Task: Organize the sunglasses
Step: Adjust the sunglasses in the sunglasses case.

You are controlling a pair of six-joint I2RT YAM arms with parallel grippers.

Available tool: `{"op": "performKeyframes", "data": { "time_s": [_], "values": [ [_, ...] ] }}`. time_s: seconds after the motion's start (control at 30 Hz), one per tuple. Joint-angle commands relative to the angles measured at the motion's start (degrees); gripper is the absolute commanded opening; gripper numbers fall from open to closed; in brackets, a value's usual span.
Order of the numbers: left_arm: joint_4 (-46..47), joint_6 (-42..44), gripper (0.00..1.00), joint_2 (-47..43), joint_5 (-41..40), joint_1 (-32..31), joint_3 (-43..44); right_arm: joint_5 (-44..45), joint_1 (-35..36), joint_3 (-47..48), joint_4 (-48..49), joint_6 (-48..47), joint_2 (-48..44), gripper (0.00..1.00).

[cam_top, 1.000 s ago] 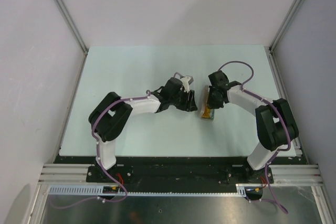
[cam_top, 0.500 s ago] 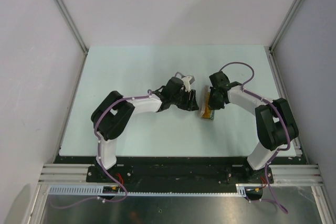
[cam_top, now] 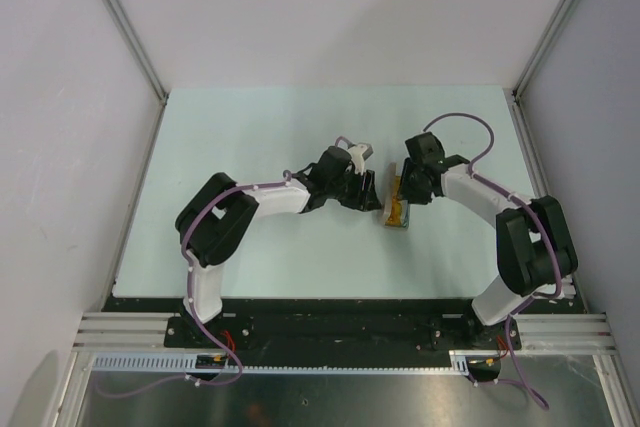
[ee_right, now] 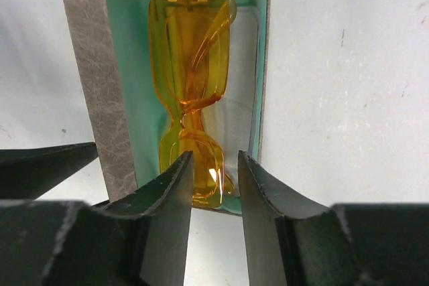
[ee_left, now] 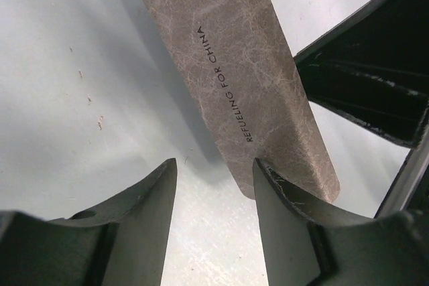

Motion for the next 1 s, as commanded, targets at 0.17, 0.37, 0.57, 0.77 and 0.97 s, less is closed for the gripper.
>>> {"op": "performKeyframes", "data": {
  "time_s": [0.17, 0.37, 0.57, 0.77, 0.97],
  "values": [
    [1.28, -0.45, 0.54, -1.63, -3.66, -0.31, 1.07, -3.24, -1.19, 0.09, 5.08, 0.17, 1.26, 0.43],
    [0.75, 0.16, 0.54, -1.9, -4.28, -0.22, 0.64, -5.26, -0.84, 0.09, 7.55, 0.43, 1.88, 0.5],
    [0.58, 0.34, 0.54, -1.9, -4.19, -0.04, 0.55, -5.35, -0.41, 0.09, 7.55, 0.7, 3.9, 0.52],
    [0.58, 0.42, 0.54, -1.81, -3.93, -0.04, 0.72, -4.3, 0.21, 0.09, 8.34, 0.88, 5.22, 0.52],
    [0.49, 0.51, 0.54, -1.63, -3.67, -0.04, 0.72, -2.03, 0.39, 0.18, 7.82, 1.05, 5.14, 0.5]
  ]
}}
